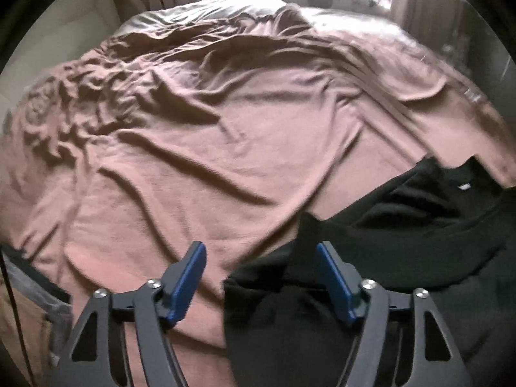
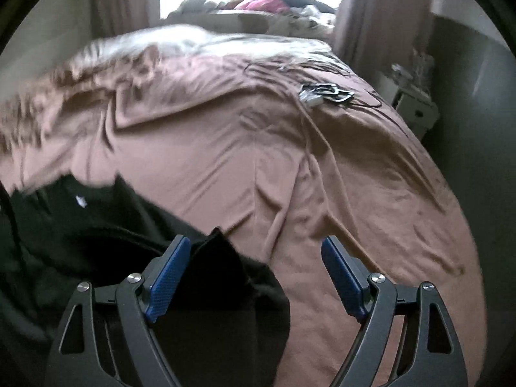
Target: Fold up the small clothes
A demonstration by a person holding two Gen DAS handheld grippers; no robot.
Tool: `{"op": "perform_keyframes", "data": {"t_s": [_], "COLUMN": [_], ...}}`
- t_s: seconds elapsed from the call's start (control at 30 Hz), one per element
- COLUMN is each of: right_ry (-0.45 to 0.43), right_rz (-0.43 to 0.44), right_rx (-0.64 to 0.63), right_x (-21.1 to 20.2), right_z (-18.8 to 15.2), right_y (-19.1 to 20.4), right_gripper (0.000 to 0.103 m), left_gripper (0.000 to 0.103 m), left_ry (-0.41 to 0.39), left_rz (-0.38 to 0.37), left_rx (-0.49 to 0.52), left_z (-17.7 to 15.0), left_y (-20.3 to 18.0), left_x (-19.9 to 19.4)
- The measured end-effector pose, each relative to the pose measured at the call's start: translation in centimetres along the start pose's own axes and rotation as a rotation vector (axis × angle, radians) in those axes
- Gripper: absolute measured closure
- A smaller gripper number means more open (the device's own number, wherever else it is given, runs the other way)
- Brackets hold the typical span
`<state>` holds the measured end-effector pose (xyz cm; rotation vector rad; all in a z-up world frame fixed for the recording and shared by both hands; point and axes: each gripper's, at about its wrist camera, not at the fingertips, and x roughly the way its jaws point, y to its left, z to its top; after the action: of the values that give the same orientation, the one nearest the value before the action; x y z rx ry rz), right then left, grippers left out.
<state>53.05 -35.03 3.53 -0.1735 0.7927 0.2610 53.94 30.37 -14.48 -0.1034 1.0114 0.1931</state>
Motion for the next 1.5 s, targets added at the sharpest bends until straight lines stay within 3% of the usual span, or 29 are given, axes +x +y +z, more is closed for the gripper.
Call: {"op": "perform_keyframes", "data": {"t_s": [0.13,0.27,0.37,0.53,0.6,0.63,0.8,0.87,0.93,1.37,1.5], "right_ry": [0.001,0.036,0.069,0.142,0.165,0.178,0.233,0.221,0.192,-0.041,-0.078], "right_rz": [0.085,0.104,0.134,0.171,0.184,0.194,0.210,0.186,0.184,0.127,0.105], "right_rx": [0.021,0.028,0.028,0.026,0.039,0.044,0.031,0.020,0.023,0.032,0.044], "right_x": [-0.6,-0.3,0.3,3.3,4.2,4.8,7.3,7.2,6.6,-1.9,-3.1], "right_z": [-1.1,-1.5,-1.8,-0.9,-0.3,-0.1,0.8,1.2,1.4,2.4,2.4], "right_y": [-0.7,-2.0,-2.2,-1.7,-1.6,-1.5,-0.9,-0.9,-0.9,-0.8,-0.6], "right_gripper": [0.021,0.021,0.021,0.021,0.022,0.025,0.076,0.093,0.097,0.100,0.100], "left_gripper": [0.036,0.050,0.051,0.055,0.067,0.071,0.097,0.099,0.099,0.099,0.099], "left_ry": [0.005,0.043,0.061,0.080,0.083,0.085,0.073,0.056,0.026,-0.199,-0.219], "left_rz": [-0.108,-0.115,-0.148,-0.143,-0.151,-0.163,-0.156,-0.151,-0.144,-0.116,-0.105], "left_rx": [0.001,0.009,-0.002,-0.006,-0.010,-0.013,-0.002,0.006,0.014,-0.042,-0.054], "left_z": [-0.2,-0.4,-0.4,0.2,0.2,0.4,0.8,0.9,1.0,3.3,4.7], "left_y": [-0.2,-0.6,-0.8,-0.8,-0.8,-0.8,-1.1,-1.2,-1.2,0.5,0.4], "left_x": [-0.2,0.9,1.6,3.1,3.3,3.5,3.6,3.1,2.3,-6.5,-6.9]}}
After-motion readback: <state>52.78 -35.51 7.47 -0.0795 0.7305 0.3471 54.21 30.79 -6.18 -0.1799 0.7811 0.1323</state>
